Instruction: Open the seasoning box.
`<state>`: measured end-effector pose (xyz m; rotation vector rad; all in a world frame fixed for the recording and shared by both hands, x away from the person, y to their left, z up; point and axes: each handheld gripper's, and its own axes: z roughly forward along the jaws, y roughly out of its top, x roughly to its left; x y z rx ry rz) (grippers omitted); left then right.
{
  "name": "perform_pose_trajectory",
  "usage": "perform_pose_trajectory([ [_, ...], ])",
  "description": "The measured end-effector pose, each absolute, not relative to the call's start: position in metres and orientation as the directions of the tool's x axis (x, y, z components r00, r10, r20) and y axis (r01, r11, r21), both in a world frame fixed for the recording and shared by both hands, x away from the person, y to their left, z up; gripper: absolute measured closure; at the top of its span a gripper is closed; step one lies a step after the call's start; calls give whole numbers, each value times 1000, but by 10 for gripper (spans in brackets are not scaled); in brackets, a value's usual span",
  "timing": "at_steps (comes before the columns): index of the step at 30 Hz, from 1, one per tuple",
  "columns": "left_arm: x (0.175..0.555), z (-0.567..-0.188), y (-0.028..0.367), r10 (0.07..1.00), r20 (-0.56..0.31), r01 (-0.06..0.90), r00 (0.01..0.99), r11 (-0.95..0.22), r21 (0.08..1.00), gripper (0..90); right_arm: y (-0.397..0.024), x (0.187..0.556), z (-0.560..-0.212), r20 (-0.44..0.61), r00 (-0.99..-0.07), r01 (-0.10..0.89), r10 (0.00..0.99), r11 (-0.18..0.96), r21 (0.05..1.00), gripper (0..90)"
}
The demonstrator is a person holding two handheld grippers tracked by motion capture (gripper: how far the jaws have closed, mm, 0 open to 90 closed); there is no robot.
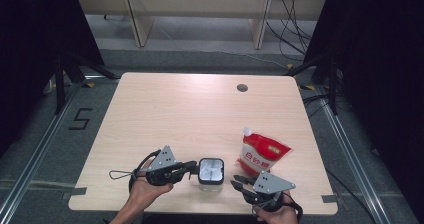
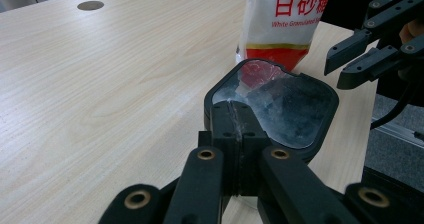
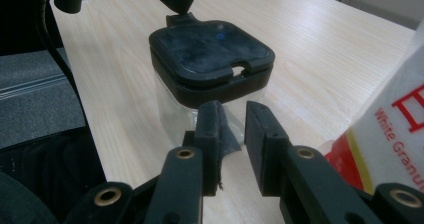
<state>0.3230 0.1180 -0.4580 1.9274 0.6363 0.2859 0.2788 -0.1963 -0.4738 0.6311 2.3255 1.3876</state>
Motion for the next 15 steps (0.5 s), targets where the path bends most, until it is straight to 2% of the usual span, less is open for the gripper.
perform_pose_trajectory([
  [15,322,-460,119,557,-107,318,823,-297,900,890,-188,282,-476,-80,-844,187,530,430,883,845],
])
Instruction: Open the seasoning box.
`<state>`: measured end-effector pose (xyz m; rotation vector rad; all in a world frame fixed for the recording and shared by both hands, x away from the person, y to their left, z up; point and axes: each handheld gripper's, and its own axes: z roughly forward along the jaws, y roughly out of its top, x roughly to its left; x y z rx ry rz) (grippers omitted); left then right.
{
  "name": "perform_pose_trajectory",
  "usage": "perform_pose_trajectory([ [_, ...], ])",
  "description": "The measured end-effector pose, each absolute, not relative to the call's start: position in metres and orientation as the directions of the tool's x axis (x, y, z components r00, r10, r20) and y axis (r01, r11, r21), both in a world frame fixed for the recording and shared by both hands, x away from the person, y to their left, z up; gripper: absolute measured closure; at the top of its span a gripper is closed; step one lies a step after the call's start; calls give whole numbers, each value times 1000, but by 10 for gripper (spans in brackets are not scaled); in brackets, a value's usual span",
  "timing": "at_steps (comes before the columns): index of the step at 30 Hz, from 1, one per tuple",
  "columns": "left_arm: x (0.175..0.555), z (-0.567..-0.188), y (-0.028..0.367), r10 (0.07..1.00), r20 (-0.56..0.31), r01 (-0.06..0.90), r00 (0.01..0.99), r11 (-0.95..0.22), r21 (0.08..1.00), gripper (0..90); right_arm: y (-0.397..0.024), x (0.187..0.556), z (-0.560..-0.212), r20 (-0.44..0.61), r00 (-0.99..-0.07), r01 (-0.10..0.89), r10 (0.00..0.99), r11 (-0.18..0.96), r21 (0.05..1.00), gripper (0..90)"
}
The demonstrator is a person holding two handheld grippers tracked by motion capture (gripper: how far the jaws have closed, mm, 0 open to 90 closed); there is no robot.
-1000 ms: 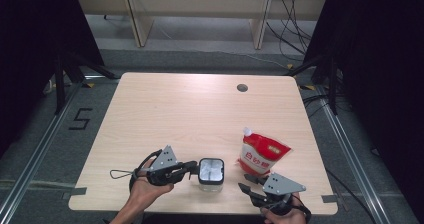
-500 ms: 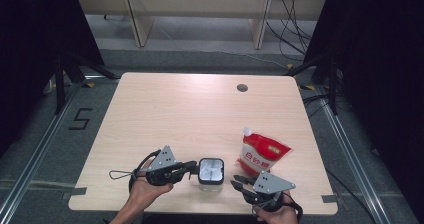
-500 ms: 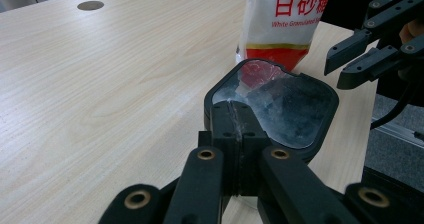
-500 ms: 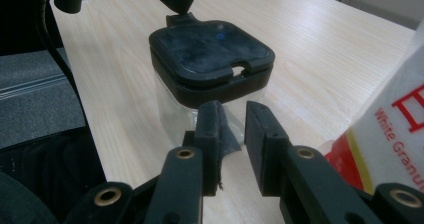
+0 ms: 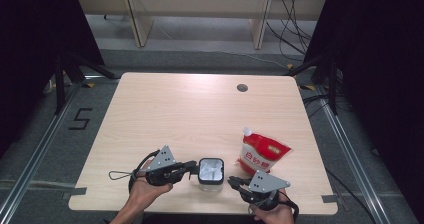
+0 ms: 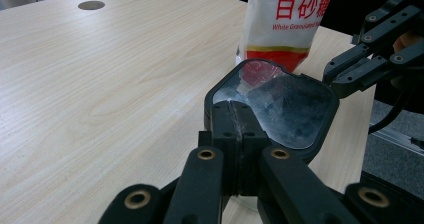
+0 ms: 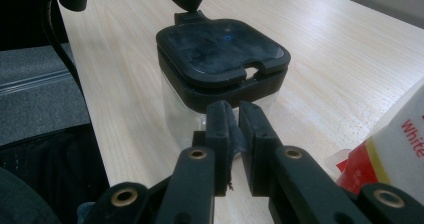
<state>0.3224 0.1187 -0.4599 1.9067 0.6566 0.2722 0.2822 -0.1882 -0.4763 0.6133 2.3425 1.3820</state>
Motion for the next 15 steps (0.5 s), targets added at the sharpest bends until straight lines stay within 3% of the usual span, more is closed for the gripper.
perform_pose_trajectory([
  [15,323,-460,113,535,-90,297,840,-313,902,878,-186,285,-476,-91,-853,180,515,452,874,855],
])
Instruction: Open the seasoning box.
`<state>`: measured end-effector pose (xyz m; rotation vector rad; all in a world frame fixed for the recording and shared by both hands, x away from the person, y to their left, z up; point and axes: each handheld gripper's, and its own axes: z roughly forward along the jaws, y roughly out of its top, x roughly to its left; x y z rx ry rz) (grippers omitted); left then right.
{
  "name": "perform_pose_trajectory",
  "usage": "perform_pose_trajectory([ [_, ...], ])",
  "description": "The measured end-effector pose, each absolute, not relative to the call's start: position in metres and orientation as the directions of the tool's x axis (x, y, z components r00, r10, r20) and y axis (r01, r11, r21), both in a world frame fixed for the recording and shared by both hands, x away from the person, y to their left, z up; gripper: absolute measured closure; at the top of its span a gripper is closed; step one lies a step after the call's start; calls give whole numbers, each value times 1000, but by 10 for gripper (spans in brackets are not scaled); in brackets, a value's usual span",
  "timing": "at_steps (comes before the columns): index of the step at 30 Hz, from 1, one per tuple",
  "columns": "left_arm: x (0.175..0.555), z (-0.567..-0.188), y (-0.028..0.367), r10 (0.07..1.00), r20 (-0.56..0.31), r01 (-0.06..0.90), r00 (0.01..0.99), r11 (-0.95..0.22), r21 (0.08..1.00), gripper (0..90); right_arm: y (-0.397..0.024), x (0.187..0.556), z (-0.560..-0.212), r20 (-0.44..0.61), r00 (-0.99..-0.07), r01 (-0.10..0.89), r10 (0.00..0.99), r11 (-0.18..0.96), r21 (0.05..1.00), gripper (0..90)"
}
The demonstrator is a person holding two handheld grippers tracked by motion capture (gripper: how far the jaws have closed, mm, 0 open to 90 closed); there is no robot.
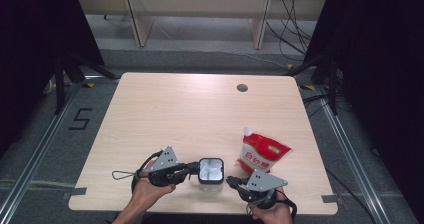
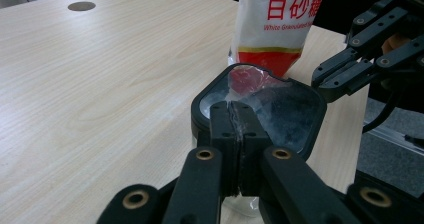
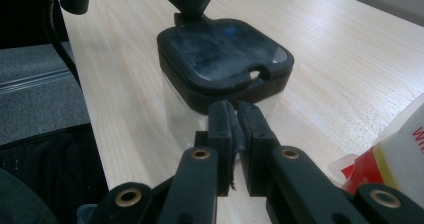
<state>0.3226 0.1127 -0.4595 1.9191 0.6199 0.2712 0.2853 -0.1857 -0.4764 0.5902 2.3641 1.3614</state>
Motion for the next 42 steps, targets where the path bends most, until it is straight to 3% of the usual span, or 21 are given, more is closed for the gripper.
perform_pose_trajectory([
  [22,323,-460,121,541,-62,277,839,-325,904,877,-184,285,-477,-76,-853,190,517,442,877,854],
  [42,321,-463,121,558,-93,296,824,-285,912,879,-177,288,-477,-84,-857,181,509,448,875,880],
])
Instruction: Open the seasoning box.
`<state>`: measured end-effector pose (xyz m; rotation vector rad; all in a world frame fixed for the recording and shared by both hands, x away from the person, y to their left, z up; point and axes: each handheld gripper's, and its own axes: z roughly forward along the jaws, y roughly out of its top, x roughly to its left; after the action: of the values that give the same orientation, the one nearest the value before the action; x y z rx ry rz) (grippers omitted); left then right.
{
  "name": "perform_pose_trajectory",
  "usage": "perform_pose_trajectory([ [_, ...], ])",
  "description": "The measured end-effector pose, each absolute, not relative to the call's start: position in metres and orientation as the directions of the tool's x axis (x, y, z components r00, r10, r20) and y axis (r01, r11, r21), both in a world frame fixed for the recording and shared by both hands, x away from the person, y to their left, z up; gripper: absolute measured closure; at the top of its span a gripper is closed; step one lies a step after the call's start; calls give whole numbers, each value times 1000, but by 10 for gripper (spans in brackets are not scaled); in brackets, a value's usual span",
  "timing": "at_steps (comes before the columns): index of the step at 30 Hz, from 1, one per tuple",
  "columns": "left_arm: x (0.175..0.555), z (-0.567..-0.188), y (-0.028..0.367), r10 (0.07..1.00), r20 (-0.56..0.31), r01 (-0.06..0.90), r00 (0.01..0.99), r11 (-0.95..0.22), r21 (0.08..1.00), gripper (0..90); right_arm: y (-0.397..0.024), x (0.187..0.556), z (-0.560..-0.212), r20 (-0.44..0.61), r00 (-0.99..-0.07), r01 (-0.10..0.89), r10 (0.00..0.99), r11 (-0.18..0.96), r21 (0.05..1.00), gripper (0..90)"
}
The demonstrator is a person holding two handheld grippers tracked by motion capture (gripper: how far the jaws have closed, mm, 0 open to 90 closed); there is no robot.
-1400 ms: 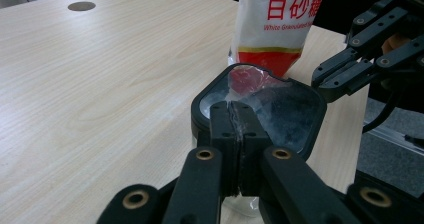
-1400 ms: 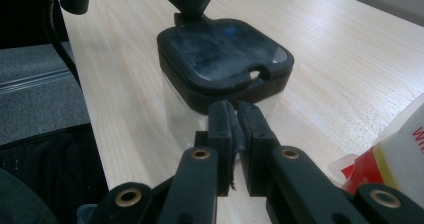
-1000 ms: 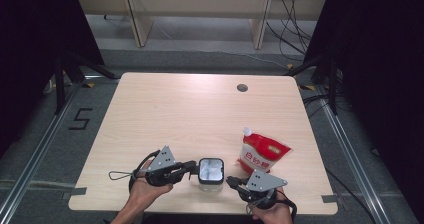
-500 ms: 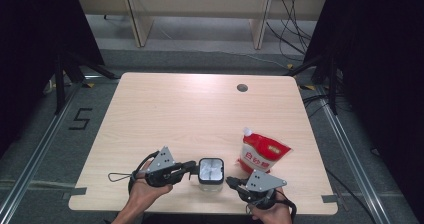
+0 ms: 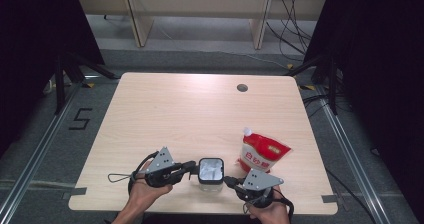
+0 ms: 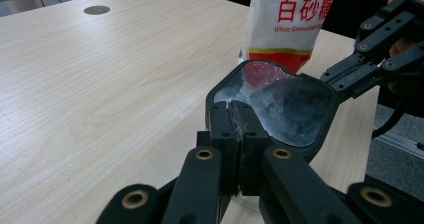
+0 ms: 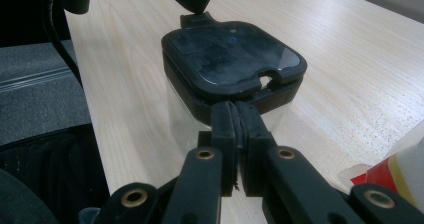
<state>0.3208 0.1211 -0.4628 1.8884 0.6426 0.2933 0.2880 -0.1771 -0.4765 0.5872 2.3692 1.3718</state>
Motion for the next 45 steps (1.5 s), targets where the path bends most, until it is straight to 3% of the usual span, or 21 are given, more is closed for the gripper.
perform_pose_trajectory([
  [9,322,-462,122,559,-86,294,825,-294,910,857,-176,288,-472,-93,-859,167,503,447,879,885],
  [10,322,-462,122,562,-114,317,819,-278,907,804,-175,288,-471,-86,-855,173,511,439,882,886],
  [11,324,-461,126,552,-134,324,823,-263,909,666,-175,288,-470,-84,-856,178,510,442,879,885],
  [14,324,-458,131,514,-155,329,843,-266,906,591,-175,288,-469,-88,-854,173,513,440,881,886],
  [15,322,-459,134,470,-161,329,868,-299,896,505,-174,287,-468,-69,-850,192,522,430,882,886],
  [21,324,-477,138,485,-101,320,869,-395,861,399,-172,288,-466,-79,-850,175,522,420,891,885],
  [29,329,-493,133,460,-83,306,884,-435,847,411,-170,290,-461,-97,-857,152,507,428,891,885],
  [33,333,-499,133,454,-45,281,890,-466,839,454,-170,291,-459,-105,-855,144,508,426,893,885],
  [45,337,-506,128,422,-39,246,906,-448,859,607,-164,290,-452,-115,-851,123,512,408,905,885],
])
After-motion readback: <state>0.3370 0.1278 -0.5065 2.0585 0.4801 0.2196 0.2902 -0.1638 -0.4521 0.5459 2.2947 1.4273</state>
